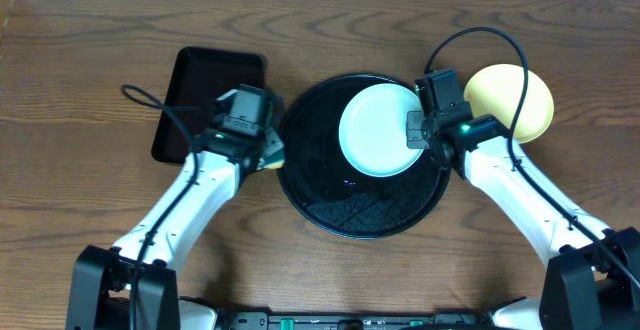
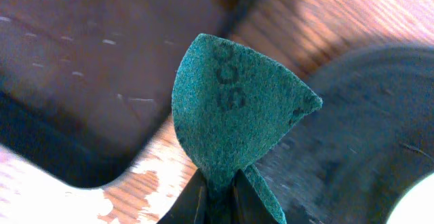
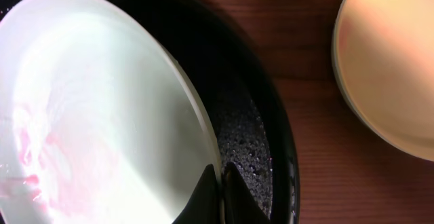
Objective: Clean dirty plates on tray and stack at the side
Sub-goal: 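Move the sponge with the left gripper back over the black tray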
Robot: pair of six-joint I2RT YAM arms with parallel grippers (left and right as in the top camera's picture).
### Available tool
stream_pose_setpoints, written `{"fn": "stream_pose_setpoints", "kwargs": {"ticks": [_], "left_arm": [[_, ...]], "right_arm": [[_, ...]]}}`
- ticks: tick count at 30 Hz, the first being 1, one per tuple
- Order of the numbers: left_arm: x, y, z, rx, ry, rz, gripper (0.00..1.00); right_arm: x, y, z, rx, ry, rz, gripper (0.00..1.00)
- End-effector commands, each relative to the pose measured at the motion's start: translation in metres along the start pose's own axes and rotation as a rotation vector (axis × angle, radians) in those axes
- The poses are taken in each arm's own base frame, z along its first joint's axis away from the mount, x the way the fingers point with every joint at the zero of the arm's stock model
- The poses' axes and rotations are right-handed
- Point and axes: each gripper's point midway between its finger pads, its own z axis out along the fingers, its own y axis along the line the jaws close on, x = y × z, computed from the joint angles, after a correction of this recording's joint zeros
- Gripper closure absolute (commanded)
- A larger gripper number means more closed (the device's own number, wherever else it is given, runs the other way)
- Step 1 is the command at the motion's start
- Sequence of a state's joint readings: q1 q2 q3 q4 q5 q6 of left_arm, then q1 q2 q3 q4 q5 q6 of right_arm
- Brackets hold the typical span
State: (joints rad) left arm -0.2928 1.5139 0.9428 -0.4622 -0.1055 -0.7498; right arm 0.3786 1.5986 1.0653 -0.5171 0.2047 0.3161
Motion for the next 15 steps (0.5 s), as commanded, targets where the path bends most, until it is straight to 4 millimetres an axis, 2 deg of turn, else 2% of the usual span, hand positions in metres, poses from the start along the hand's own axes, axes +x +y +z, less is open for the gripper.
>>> {"fn": "stream_pose_setpoints", "kwargs": {"ticks": [1,6,9,15], "left_arm": [[-0.008,0.025,-0.002,-0.044,0.023,-0.016,0.93],[-0.024,0.056,-0.008,-0.090,0.017,-0.083,0.93],[-0.032,0.063,-0.012,-0.074,0.010,-0.087,0.93],[-0.034,0.067,-0.013,-0.082,0.006,-0.073,0.93]], "right_arm": [[-0.011,0.007,-0.013,0.022,-0.057,-0.064,0.99],[-0.015,0.007,-0.016,0.073,-0.087,-0.114,0.99],[-0.021,0.004,-0.021,0.116,-0.110,-0.145,0.99],[-0.040,-0.005,-0.038,0.211,-0.150,-0.169,0.99]]}}
